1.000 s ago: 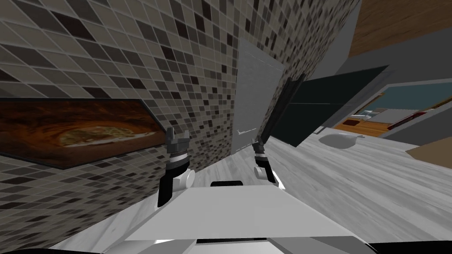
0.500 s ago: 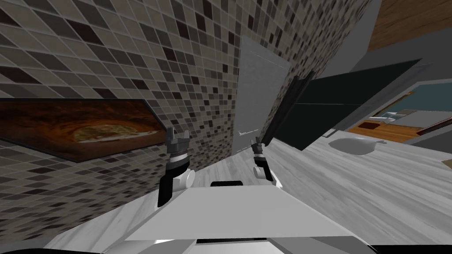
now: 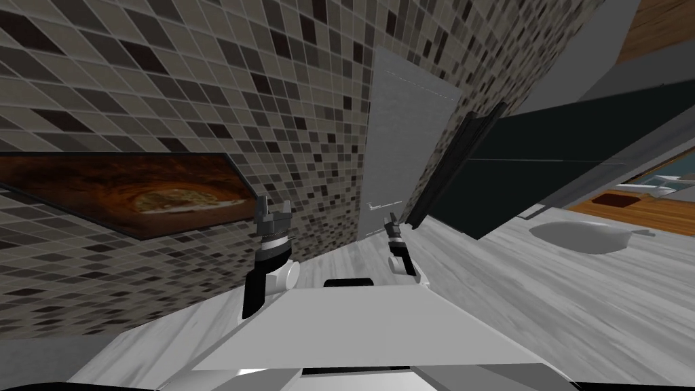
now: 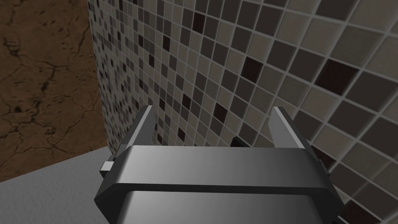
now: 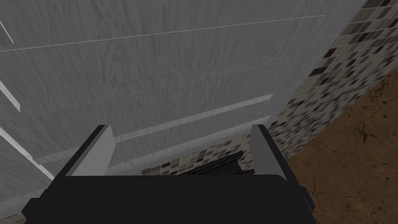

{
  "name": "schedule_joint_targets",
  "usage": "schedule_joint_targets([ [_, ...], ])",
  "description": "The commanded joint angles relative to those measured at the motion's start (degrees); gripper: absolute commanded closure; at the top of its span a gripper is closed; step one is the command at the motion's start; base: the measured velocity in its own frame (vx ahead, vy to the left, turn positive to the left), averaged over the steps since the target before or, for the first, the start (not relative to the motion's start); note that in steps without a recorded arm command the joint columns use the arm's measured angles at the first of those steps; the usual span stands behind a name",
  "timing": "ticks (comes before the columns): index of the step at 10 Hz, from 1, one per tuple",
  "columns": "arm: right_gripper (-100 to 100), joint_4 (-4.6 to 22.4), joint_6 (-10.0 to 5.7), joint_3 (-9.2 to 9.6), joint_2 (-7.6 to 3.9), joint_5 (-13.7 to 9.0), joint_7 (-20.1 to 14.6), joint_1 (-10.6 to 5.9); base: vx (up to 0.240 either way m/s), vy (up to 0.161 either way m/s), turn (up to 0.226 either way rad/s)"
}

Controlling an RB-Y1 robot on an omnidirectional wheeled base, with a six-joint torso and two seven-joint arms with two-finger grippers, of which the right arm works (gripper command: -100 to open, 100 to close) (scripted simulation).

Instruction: Pull the door open

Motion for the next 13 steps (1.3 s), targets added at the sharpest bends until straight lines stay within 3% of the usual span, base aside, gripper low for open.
schedule_joint_targets([
  [1, -100, 2.9, -0.67, 0.04, -0.24, 0.0, -0.2, -0.84, 0.026, -0.068, 0.098],
  [2, -100, 3.2, -0.67, 0.04, -0.24, 0.0, -0.2, -0.84, 0.021, -0.054, 0.099],
  [5, -100, 8.5, -1.66, -0.04, -0.7, 0.0, -0.5, -2.83, 0.028, -0.065, 0.105],
  [8, -100, 11.5, -2.15, -0.07, -0.92, 0.0, -0.7, -3.83, 0.021, -0.064, 0.094],
  [13, -100, 20.9, -4.08, -0.21, -1.79, 0.0, -1.4, -7.73, 0.03, -0.092, 0.137],
])
